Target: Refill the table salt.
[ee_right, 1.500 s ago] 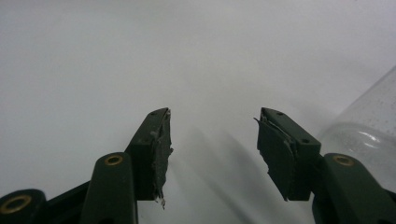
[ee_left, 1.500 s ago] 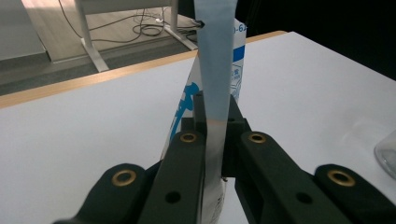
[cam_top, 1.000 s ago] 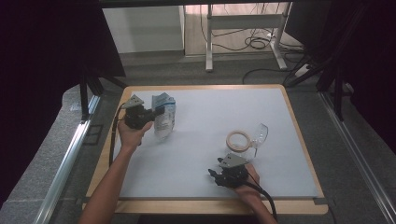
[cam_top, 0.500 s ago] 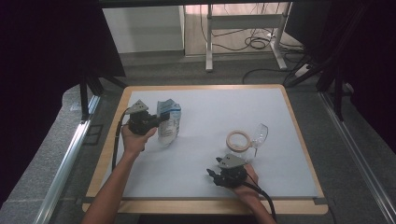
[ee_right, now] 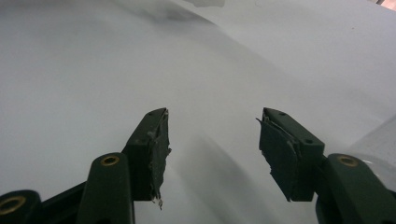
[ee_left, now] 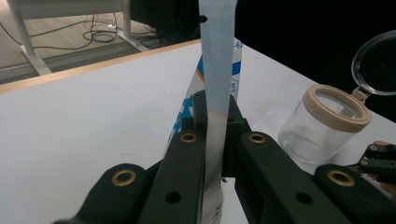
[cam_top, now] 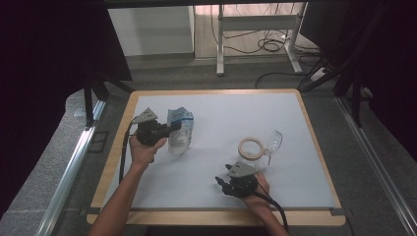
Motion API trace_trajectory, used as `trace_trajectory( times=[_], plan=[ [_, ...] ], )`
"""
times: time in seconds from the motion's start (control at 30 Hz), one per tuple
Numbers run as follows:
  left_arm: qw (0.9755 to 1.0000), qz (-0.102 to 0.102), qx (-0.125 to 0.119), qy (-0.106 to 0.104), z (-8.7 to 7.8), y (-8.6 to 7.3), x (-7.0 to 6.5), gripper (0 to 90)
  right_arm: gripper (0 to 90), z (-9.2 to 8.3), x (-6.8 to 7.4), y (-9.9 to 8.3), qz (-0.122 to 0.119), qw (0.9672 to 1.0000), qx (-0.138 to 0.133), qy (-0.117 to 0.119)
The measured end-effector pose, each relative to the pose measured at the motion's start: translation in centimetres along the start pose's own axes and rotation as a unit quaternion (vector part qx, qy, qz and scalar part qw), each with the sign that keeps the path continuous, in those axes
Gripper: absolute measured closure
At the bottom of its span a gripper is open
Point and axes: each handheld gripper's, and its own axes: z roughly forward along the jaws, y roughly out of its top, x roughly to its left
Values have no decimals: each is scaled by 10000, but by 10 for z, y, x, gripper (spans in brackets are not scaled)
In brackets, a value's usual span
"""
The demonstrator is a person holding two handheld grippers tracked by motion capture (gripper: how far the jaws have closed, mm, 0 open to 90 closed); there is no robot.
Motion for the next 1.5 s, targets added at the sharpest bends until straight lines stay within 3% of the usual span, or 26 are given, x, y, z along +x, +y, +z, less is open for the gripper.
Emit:
trace_trajectory(
  times=[0.77, 1.5],
  plan=[
    [9997, 86, -46, -236, -1, 2, -24, 899, 421, 11, 6, 11, 23, 10000, -62, 29],
    [9992, 91, -26, -377, 8, 1, -41, 899, 421, 18, 5, 15, 74, 9999, -76, 35]
  ],
)
